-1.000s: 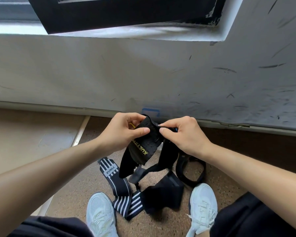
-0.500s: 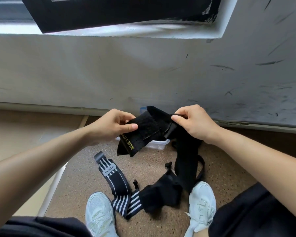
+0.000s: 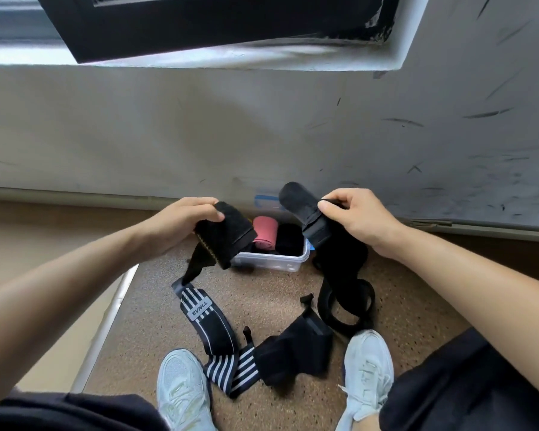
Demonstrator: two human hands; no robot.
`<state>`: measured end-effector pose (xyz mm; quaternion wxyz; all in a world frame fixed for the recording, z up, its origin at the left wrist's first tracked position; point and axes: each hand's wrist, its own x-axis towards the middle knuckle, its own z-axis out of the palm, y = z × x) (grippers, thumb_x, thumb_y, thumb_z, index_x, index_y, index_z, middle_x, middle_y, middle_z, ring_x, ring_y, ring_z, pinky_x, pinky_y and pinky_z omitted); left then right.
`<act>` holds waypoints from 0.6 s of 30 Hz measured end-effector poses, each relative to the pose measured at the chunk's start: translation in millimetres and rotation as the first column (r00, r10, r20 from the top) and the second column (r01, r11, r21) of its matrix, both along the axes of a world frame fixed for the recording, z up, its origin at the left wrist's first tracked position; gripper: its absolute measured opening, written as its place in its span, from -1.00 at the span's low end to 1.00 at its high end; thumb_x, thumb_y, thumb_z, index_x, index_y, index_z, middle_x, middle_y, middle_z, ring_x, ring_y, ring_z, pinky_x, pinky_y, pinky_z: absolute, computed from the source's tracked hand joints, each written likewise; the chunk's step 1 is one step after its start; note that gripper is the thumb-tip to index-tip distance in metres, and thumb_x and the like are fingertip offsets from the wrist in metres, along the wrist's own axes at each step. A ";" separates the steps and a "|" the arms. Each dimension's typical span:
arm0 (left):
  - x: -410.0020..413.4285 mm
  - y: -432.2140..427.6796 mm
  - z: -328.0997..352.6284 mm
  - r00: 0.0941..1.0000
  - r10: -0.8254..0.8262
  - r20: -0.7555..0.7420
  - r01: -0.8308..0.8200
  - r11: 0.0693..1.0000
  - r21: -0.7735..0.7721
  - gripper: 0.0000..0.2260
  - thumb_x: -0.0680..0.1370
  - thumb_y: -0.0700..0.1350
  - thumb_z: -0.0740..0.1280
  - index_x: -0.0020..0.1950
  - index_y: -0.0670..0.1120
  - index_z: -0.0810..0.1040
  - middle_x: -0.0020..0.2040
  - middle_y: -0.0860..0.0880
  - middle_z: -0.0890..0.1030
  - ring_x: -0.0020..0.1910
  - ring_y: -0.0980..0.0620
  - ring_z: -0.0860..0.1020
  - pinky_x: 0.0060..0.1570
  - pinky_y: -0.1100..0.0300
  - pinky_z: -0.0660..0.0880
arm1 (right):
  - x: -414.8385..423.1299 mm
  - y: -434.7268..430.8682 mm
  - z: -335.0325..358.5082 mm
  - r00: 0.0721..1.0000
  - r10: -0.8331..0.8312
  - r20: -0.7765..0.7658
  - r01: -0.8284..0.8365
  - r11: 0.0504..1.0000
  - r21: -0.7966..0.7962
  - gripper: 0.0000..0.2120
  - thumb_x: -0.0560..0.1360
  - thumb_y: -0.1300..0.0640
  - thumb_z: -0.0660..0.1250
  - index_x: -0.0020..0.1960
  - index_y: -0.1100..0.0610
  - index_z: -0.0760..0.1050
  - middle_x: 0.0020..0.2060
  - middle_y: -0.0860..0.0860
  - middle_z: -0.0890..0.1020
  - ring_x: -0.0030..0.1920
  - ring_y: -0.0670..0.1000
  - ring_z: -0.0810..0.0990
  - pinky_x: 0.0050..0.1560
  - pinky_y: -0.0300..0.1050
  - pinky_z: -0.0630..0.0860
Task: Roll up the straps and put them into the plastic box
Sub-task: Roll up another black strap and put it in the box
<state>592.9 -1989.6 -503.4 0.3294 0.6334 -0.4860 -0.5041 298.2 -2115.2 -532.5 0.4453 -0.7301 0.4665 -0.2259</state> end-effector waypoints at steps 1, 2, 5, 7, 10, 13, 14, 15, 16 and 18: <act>-4.5 0.3 0.5 1.000 -0.009 -0.009 0.009 1.000 -0.016 -0.61 0.53 0.00 0.41 0.07 -0.34 0.55 -0.07 -0.18 0.60 -0.05 -0.04 0.54 0.07 0.01 0.35 | 2.8 5.0 1.0 1.000 0.010 0.024 -0.010 1.000 0.029 -0.88 0.57 0.08 0.45 -0.09 0.12 0.68 -0.20 0.01 0.72 -0.19 -0.12 0.61 -0.02 -0.13 0.53; -7.6 0.8 1.9 1.000 -0.006 -0.017 0.005 0.999 -0.031 -0.60 0.54 0.05 0.45 0.10 -0.31 0.59 -0.05 -0.16 0.64 -0.04 -0.01 0.57 0.06 0.05 0.40 | 4.0 8.9 1.6 0.999 0.018 0.037 -0.020 0.998 0.062 -0.85 0.55 0.04 0.48 -0.10 0.12 0.68 -0.22 0.06 0.72 -0.21 -0.10 0.62 -0.07 -0.13 0.53; -7.7 -1.8 7.8 0.997 0.065 -0.042 -0.068 0.995 -0.068 -0.46 0.42 0.17 0.50 0.13 -0.27 0.62 -0.03 -0.15 0.64 -0.05 -0.01 0.58 0.02 0.07 0.44 | 3.8 14.9 3.8 0.998 0.025 0.053 -0.030 0.995 0.096 -0.83 0.52 0.04 0.51 -0.10 0.15 0.68 -0.17 0.16 0.72 -0.21 -0.04 0.64 -0.08 -0.07 0.56; -4.6 -3.8 12.2 0.994 0.096 -0.059 -0.100 0.993 -0.063 -0.44 0.38 0.16 0.49 0.15 -0.26 0.62 -0.01 -0.16 0.64 -0.01 -0.04 0.58 0.06 0.04 0.43 | 4.5 16.0 8.2 0.995 0.016 0.101 -0.026 0.995 0.099 -0.87 0.54 0.09 0.49 -0.08 0.16 0.66 -0.22 0.08 0.71 -0.22 -0.07 0.63 -0.07 -0.11 0.55; -1.0 -7.3 17.7 0.990 0.086 -0.111 -0.091 0.995 -0.042 -0.59 0.45 0.01 0.43 0.16 -0.25 0.62 0.03 -0.15 0.66 0.04 -0.05 0.60 0.07 0.11 0.46 | 7.8 16.0 16.3 0.982 0.047 0.185 -0.071 0.989 0.126 -0.95 0.56 0.16 0.46 -0.02 0.13 0.66 -0.21 -0.07 0.70 -0.17 -0.11 0.64 -0.01 -0.17 0.56; -5.0 -7.9 24.4 0.986 0.049 -0.157 -0.060 0.996 -0.067 -0.57 0.45 -0.05 0.42 0.21 -0.30 0.59 0.08 -0.18 0.65 0.08 -0.08 0.60 0.13 0.07 0.44 | 13.3 16.0 24.1 0.966 0.067 0.248 -0.111 0.979 0.172 -0.87 0.57 0.15 0.45 0.05 0.19 0.68 -0.16 -0.01 0.71 -0.12 -0.06 0.67 0.07 -0.09 0.58; -7.5 -7.9 25.7 0.986 0.042 -0.161 -0.055 0.995 -0.080 -0.57 0.43 -0.06 0.44 0.20 -0.31 0.58 0.07 -0.19 0.64 0.07 -0.08 0.60 0.15 0.05 0.43 | 15.5 16.7 27.2 0.964 0.074 0.256 -0.122 0.977 0.175 -0.85 0.56 0.14 0.46 0.06 0.20 0.68 -0.17 -0.01 0.71 -0.12 -0.05 0.68 0.07 -0.09 0.59; -10.5 -7.8 27.0 0.986 0.036 -0.163 -0.052 0.994 -0.094 -0.58 0.41 -0.08 0.45 0.17 -0.31 0.58 0.05 -0.19 0.63 0.06 -0.09 0.59 0.15 0.04 0.43 | 17.7 17.3 30.3 0.962 0.081 0.261 -0.128 0.977 0.169 -0.84 0.54 0.13 0.48 0.05 0.20 0.68 -0.18 -0.02 0.71 -0.13 -0.06 0.68 0.05 -0.11 0.60; -13.7 -7.8 28.1 0.986 0.029 -0.167 -0.047 0.993 -0.107 -0.57 0.39 -0.08 0.47 0.15 -0.32 0.57 0.03 -0.19 0.61 0.04 -0.09 0.59 0.14 0.03 0.43 | 19.5 18.0 33.7 0.961 0.084 0.264 -0.128 0.980 0.154 -0.85 0.52 0.13 0.50 0.03 0.19 0.68 -0.20 -0.04 0.70 -0.15 -0.08 0.68 0.03 -0.13 0.60; -19.0 -8.7 30.4 0.986 -0.002 -0.168 -0.020 0.991 -0.131 -0.52 0.33 -0.04 0.49 0.10 -0.33 0.55 -0.04 -0.19 0.58 -0.02 -0.12 0.58 0.09 0.01 0.43 | 21.2 18.0 38.5 0.957 0.098 0.274 -0.133 0.985 0.113 -0.90 0.49 0.16 0.53 -0.05 0.16 0.66 -0.25 -0.09 0.69 -0.17 -0.11 0.67 0.00 -0.15 0.60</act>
